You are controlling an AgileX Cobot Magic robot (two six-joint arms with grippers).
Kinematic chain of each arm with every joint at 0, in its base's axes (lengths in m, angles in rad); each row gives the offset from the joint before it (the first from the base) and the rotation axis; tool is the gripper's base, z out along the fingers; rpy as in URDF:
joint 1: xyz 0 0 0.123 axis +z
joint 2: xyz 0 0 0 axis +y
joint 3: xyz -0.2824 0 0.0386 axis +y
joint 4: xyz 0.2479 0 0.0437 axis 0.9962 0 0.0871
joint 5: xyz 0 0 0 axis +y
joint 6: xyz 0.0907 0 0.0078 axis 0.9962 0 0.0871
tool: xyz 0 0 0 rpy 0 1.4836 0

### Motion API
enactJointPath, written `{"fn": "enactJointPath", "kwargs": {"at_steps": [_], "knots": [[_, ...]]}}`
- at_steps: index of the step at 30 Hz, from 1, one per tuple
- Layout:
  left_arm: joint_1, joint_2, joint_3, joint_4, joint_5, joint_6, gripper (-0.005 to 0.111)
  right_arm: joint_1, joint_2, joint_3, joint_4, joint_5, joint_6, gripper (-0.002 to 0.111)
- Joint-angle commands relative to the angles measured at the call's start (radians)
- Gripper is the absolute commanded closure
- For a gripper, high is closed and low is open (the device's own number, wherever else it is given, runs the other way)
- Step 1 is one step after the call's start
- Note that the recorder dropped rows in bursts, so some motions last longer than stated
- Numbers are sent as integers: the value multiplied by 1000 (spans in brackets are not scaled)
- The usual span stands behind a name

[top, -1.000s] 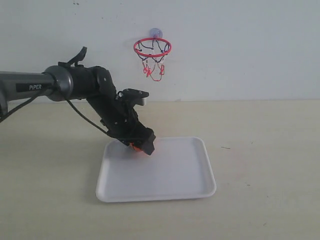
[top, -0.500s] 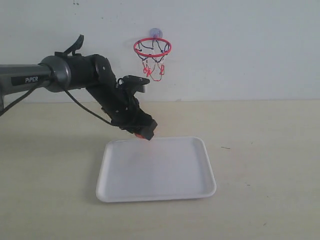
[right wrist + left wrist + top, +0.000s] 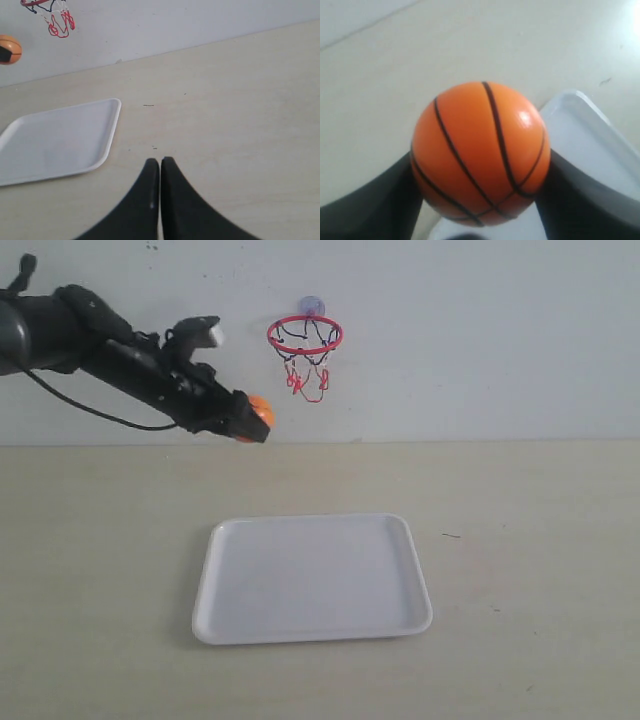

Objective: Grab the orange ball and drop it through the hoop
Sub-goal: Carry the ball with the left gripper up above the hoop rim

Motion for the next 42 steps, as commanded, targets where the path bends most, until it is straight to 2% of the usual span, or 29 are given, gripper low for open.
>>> {"fn": "enactJointPath", "kwargs": {"at_steps": [1,9,13,18,21,25,30,37,40,42], "knots": [[46,-35,-21,-237,-19,167,103,-1,-5,-1,-8,-8,-2,108],[37,-22,-241,-272,-74,186,103,-1,-5,-1,-8,-8,-2,108],[37,46,-381,-307,-56,114,103,-1,-5,-1,-8,-8,-2,108],[-10,155,-514,-394,-70,104,103,-1,-5,-1,-6,-8,-2,108],[-40,184,-517,-398,-131,104,103,-1,-5,-1,-6,-8,-2,108],[-49,213,-517,-403,-196,104,103,-1,-5,-1,-6,-8,-2,108],[-56,215,-517,-461,-224,148,103,-1,-5,-1,-6,-8,-2,108],[-72,217,-517,-468,-250,169,102,-1,-5,-1,-6,-8,-2,108],[-72,219,-517,-470,-252,181,94,-1,-5,-1,-6,-8,-2,108],[-72,219,-517,-464,-256,184,83,-1,-5,-1,-6,-8,-2,108]]}}
